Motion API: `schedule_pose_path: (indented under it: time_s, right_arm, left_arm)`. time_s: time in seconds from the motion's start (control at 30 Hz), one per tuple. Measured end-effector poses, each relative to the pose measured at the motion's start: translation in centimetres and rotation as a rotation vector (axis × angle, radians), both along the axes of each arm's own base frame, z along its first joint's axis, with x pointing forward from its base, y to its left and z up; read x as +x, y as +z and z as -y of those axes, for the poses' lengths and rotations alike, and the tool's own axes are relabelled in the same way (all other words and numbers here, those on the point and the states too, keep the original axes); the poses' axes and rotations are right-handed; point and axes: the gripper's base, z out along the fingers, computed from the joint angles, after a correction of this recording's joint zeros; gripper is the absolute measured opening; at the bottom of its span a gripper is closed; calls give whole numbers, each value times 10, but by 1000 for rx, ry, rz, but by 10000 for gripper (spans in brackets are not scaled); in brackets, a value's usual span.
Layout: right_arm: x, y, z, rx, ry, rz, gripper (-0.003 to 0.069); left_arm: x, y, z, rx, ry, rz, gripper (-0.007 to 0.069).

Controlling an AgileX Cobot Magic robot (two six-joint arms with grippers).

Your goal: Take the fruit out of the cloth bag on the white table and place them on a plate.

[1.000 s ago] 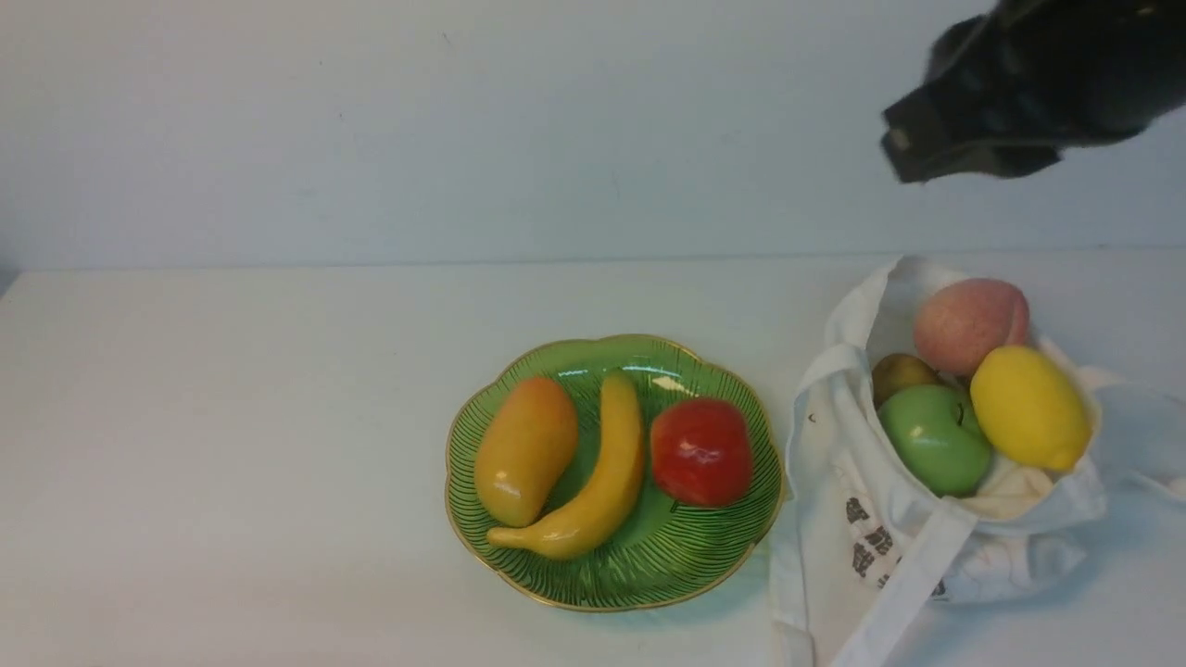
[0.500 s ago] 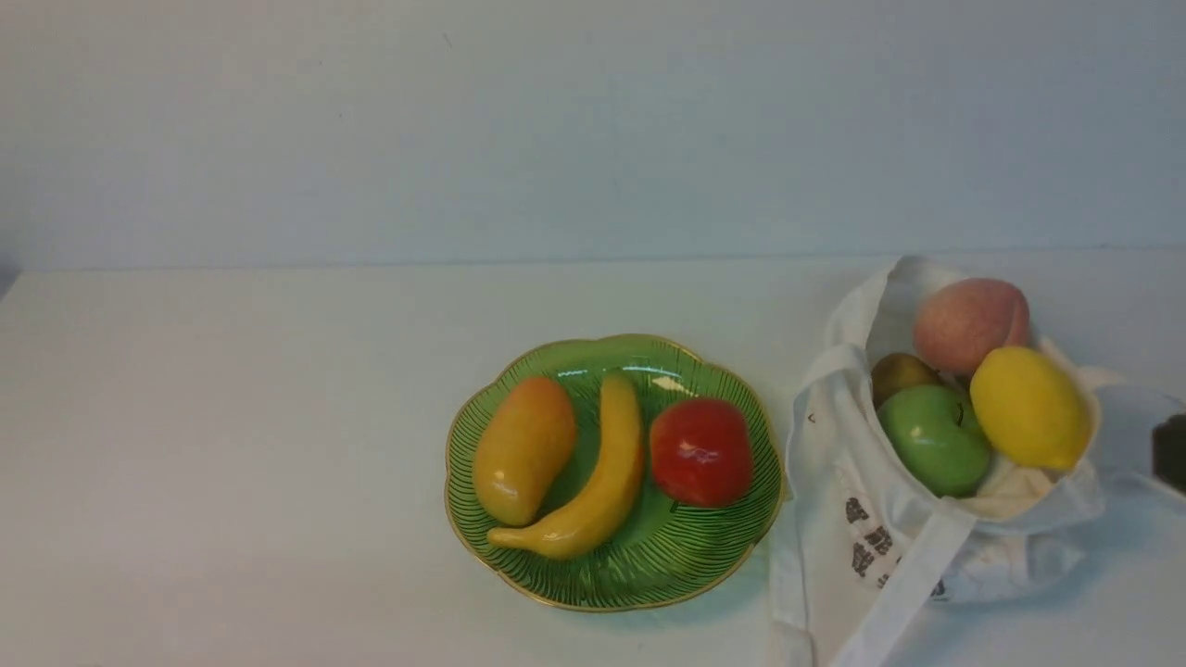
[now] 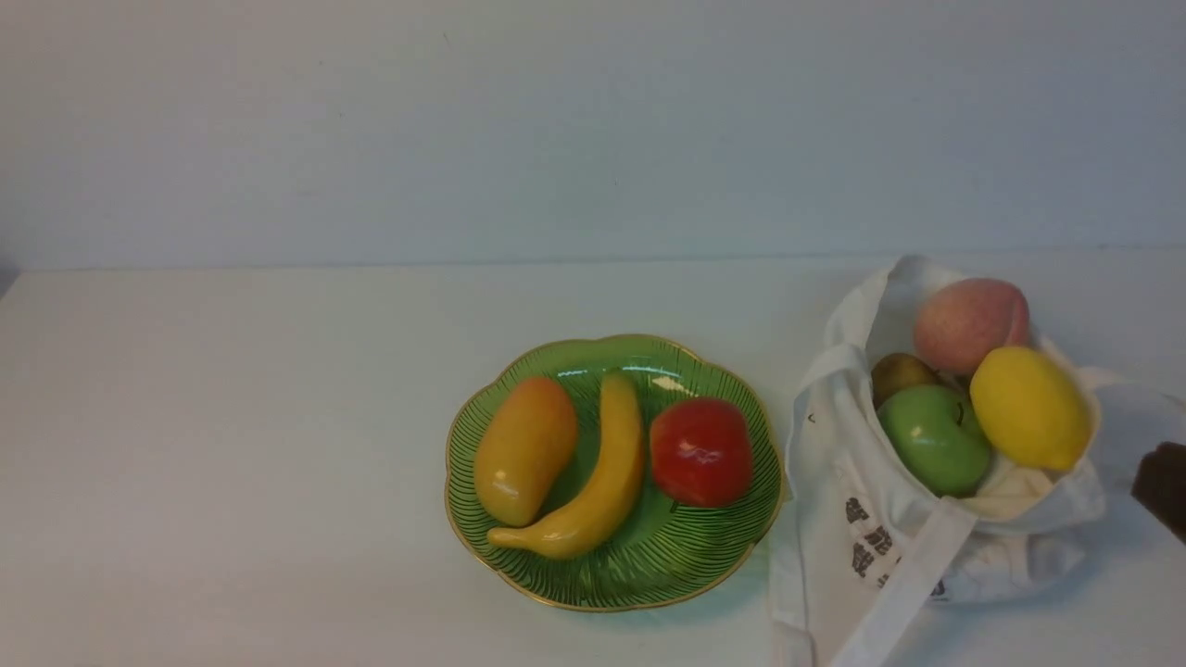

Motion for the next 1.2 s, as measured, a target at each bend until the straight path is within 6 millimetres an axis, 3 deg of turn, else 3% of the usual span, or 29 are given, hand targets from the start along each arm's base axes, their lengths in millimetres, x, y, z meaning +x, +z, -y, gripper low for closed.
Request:
schedule_pose_path:
  time_s: [0.47,0.63,0.67,0.87,1.0,1.2]
  right_arm:
    - [-6,-10,3,-7,-1,-12,-15]
    - [-14,-50,17,47,-111,-23,-15]
    - [-14,-50,17,48,-119,-21,-15]
    - [-23,-102,37,105,-377,-21,-15]
    - [-26,-116,42,99,-453,-1,-15]
    - [-27,-120,43,83,-469,-38,-15]
  left_arm:
    - [0,0,0,0,0,0,-8]
    - [0,0,0,0,0,0,-8]
    - [0,0,0,0,0,0,-8]
    - [0,0,0,0,0,0,-8]
    - [0,0,0,0,0,0,-8]
    - [0,0,0,0,0,0,-8]
